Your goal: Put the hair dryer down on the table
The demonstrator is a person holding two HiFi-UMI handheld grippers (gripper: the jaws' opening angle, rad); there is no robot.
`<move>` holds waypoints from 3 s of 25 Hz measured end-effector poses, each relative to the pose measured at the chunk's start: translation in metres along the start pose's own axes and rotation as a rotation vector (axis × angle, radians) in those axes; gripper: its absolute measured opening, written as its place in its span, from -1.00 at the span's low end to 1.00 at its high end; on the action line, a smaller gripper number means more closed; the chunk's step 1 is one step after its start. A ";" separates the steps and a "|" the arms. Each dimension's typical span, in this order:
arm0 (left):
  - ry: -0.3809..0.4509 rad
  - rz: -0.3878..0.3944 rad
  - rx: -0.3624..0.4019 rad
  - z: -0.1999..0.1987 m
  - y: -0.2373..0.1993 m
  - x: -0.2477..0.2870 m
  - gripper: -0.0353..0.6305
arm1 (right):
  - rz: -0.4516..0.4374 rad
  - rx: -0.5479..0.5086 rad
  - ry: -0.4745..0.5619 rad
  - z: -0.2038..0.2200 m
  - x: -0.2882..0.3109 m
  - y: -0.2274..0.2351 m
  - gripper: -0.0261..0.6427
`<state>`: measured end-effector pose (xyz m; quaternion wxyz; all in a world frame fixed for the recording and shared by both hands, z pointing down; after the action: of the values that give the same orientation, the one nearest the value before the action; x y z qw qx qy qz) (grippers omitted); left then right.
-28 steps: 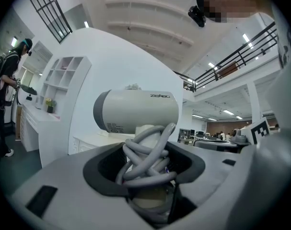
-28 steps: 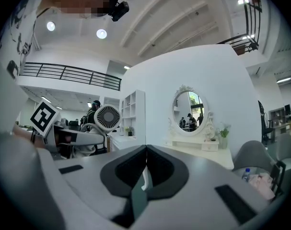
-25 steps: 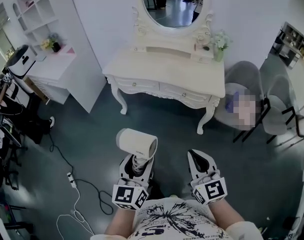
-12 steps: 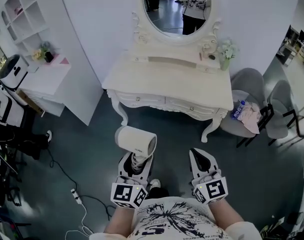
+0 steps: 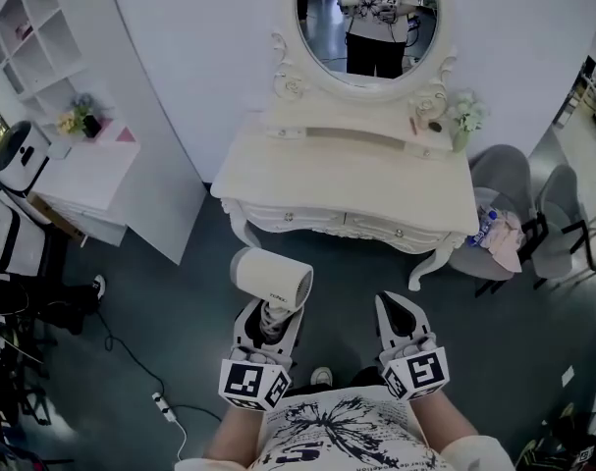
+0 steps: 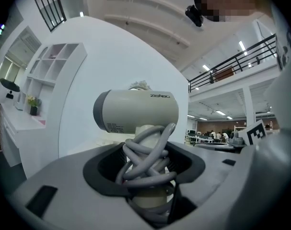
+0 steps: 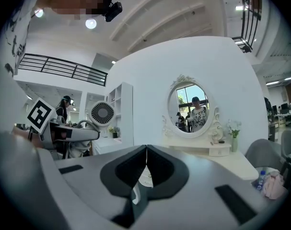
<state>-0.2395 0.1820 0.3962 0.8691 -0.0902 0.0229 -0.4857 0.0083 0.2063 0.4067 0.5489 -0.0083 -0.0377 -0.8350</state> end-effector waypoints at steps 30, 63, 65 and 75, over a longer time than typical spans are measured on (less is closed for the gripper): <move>-0.059 -0.041 0.044 -0.014 -0.080 0.335 -0.13 | -0.085 0.020 -0.020 -0.016 0.281 0.225 -0.87; -0.684 0.194 0.060 0.147 -0.187 0.538 -0.13 | 0.257 0.177 -0.248 0.055 0.392 0.284 -0.87; -0.715 0.207 0.071 0.152 -0.186 0.547 -0.13 | 0.271 0.191 -0.257 0.058 0.393 0.288 -0.87; -0.829 0.229 0.122 0.170 -0.183 0.564 -0.13 | 0.317 0.228 -0.264 0.063 0.400 0.303 -0.87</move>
<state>-0.0741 -0.3673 0.6234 0.8568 -0.2232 -0.3470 -0.3093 0.1256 -0.2754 0.5075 0.6609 -0.0613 -0.2017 -0.7203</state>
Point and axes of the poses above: the fingertips, and each gripper's own axes: x forward along the fingers, y to its right, z out of its underside, the point moved 9 cm from there along -x, backward along the fingers, and after that the axes turned 2 degrees about y, right-handed, at the moved point
